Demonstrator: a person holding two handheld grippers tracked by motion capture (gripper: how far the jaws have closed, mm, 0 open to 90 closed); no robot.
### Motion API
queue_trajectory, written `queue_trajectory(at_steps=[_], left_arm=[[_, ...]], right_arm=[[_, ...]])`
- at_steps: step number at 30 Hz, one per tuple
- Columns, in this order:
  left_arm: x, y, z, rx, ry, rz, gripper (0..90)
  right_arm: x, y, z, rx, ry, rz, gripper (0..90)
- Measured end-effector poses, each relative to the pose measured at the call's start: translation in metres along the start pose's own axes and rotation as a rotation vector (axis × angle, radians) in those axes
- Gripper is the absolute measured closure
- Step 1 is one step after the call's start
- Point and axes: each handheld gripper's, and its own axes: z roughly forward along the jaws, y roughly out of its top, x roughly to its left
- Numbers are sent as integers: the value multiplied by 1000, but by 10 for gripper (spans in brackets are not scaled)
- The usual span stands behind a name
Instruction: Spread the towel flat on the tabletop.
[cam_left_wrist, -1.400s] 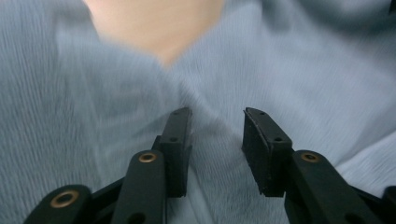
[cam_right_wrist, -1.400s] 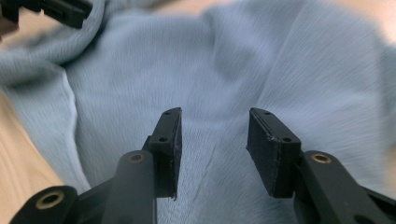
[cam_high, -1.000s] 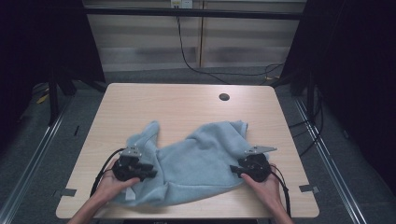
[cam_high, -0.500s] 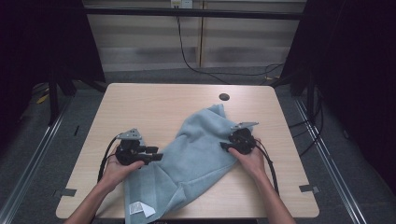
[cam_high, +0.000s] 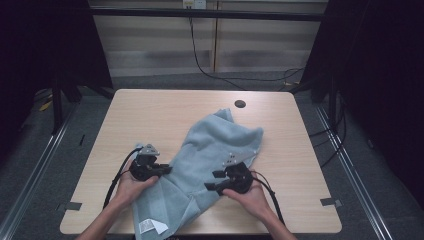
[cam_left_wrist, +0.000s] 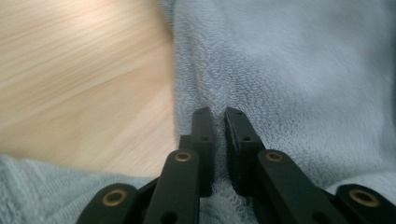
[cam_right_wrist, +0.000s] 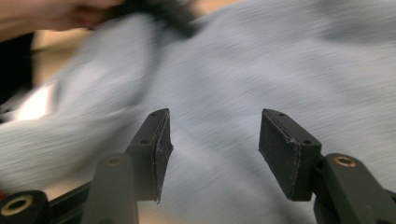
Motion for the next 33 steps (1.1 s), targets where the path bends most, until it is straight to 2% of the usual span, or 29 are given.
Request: queue_trajectory(at_steps=[1,2,4,6,7,8,10,11,12,13,14,15,17,19,21,23,24,26,28,30,32,33], left_arm=[[-1,-1,0,-22,37,-34,838],[-1,-1,0,-23,71,-42,841],[0,1,4,-51,115,-112,841],[3,5,8,-60,85,-144,838],[4,6,11,-80,51,-161,834],[4,6,12,-83,23,-155,823],[5,5,7,-107,-37,-149,762],[6,6,2,-131,-71,-148,724],[7,6,-4,-153,-79,-129,691],[7,6,-9,-167,-85,-119,676],[8,6,-16,-196,-100,-122,647],[9,6,-22,-225,-115,-122,610],[12,7,-33,-239,-123,-94,572],[17,6,-40,-265,-153,-90,554],[20,6,-44,-268,-150,-88,544],[23,4,-45,-258,-152,-79,552],[24,3,-45,-256,-148,-80,556],[24,2,-43,-240,-154,-72,560],[21,1,-40,-217,-165,-47,579],[18,0,-37,-200,-170,-26,600],[17,-1,-35,-184,-171,-19,611],[18,-2,-34,-178,-170,-16,614]], right_arm=[[10,-2,-2,-4,11,-9,433],[17,-2,-3,-20,30,-16,429],[28,2,-6,-62,55,-33,412],[30,5,-5,-89,90,-21,396],[30,6,-3,-87,110,-13,388],[29,6,2,-63,103,-20,386],[28,1,15,8,37,-57,414],[25,-3,19,33,34,-52,539],[23,-8,21,44,15,-61,676],[21,-10,21,48,-6,-68,746],[18,-10,18,45,-7,-58,816],[14,-10,14,26,-15,-50,861],[4,-10,2,2,-60,-39,897],[-11,-12,-12,-22,-98,0,900],[-23,-15,-22,-36,-132,35,900],[-28,-17,-31,-70,-121,54,886],[-24,-15,-35,-83,-105,41,874],[-17,-12,-38,-92,-95,16,772],[-10,-9,-39,-117,-73,5,677],[-3,-8,-38,-119,-36,-4,600],[2,-10,-33,-91,-8,-23,561],[4,-11,-30,-74,-10,-31,537]])
